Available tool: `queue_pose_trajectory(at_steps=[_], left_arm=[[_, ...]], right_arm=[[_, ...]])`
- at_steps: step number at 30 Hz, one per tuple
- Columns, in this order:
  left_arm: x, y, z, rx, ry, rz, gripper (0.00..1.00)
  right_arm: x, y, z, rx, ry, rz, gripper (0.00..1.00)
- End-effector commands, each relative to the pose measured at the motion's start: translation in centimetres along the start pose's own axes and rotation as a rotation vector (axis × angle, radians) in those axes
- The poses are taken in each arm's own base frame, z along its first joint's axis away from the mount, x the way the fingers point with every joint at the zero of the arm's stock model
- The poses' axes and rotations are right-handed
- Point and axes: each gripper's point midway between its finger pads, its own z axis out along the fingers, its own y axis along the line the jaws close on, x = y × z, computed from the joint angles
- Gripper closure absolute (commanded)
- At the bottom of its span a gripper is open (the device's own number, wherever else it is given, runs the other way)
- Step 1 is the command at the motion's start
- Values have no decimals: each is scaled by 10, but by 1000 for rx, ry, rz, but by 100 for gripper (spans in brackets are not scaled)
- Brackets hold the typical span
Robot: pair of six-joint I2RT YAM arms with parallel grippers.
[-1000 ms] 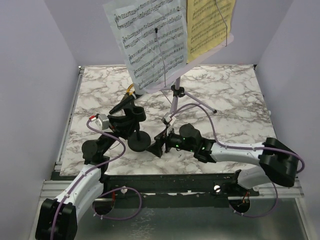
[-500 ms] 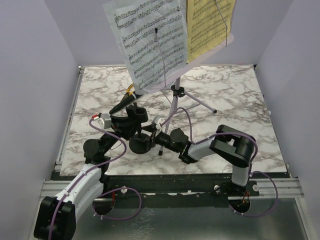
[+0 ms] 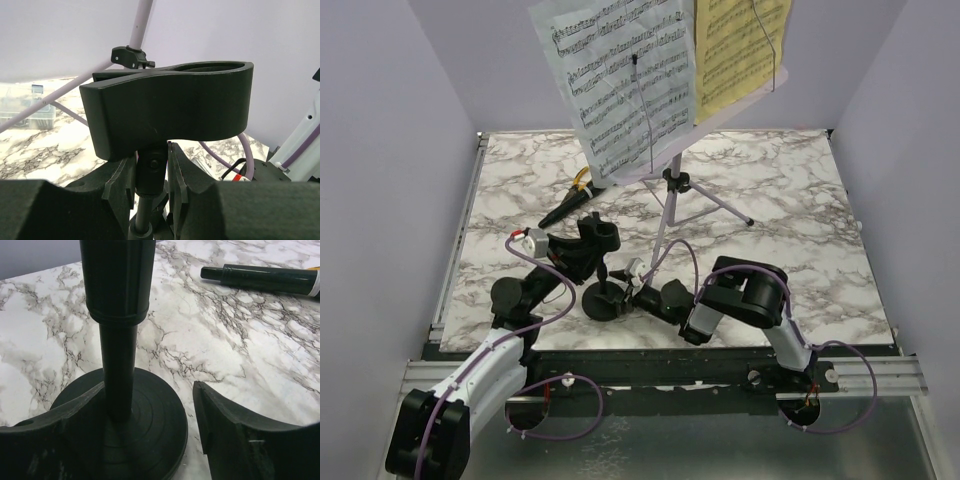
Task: Set up the instrument practice props
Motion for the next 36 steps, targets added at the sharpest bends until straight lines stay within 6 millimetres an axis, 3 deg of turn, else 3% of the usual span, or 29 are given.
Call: queue_pose_trajectory(at_steps=[1,7,9,13,18,21,24,28,32,36], left_arm=[[-40,-16,6,59,-138,78,91],[-43,-11,3,2,-158,25,37],[-46,-15,0,-7,-167,-4,24],[-46,-24,-9,-22,-142,-123,2],[-55,-39,-35,-68,-160,-234,1],[-60,-27,-52,-231,-163,-310,1],[-52,-16,-58,-403,-17,-386,1],[-71,-8,-70,-576,11,-409,1],[-106,-3,-79,-721,-2,-377,1],[-110,18,-76,-900,125,-361,1]], right_arm=[[-23,-16,-1,40,-79,-63,25],[-38,-10,-4,16,-10,-12,7],[-46,-8,-11,5,-14,-2,0],[-54,-6,-27,10,5,55,0],[-64,1,-42,-24,16,68,0],[-66,10,-46,-64,31,89,0],[-69,19,-52,-98,56,135,0],[-73,24,-66,-107,116,199,0],[-78,22,-84,-87,183,225,0],[-89,17,-111,-57,219,239,0]])
